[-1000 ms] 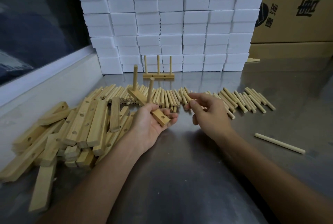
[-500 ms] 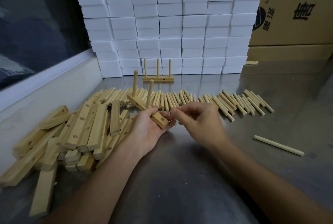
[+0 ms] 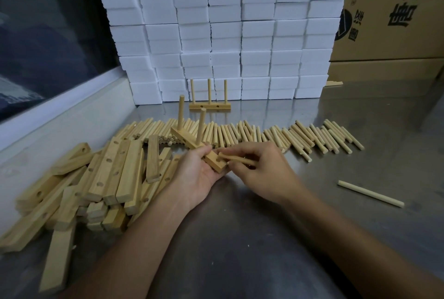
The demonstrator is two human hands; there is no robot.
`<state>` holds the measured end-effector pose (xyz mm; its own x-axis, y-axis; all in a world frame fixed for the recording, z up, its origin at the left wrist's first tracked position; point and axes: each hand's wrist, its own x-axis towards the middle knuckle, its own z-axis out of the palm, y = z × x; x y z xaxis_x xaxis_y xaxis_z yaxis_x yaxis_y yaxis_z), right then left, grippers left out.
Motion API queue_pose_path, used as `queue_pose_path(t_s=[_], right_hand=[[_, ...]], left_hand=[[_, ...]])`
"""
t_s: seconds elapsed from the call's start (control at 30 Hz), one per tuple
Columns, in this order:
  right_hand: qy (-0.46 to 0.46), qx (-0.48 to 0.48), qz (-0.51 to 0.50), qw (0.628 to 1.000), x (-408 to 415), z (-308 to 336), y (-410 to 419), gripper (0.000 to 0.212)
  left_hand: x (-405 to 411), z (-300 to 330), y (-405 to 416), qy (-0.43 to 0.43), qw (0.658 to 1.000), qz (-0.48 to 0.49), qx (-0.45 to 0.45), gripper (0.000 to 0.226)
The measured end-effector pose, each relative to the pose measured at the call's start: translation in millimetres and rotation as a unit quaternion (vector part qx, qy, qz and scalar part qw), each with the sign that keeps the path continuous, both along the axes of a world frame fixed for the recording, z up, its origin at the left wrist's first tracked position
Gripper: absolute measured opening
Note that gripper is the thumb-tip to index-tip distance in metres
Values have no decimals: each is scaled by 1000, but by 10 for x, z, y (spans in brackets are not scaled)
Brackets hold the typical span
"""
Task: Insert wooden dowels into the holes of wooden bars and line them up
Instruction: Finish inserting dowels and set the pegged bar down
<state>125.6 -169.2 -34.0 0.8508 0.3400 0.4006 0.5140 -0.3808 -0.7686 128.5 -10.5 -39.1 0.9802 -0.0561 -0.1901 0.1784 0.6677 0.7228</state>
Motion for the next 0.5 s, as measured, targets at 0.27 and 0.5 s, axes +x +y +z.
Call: queue_pose_path(t_s=[0.27, 0.5], right_hand=[[58, 31, 28, 997, -19, -3, -19, 23], [74, 71, 43, 994, -19, -17, -44, 20]], left_hand=[[13, -22, 13, -11, 1000, -15, 9, 21], [2, -34, 2, -12, 999, -6, 39, 31]])
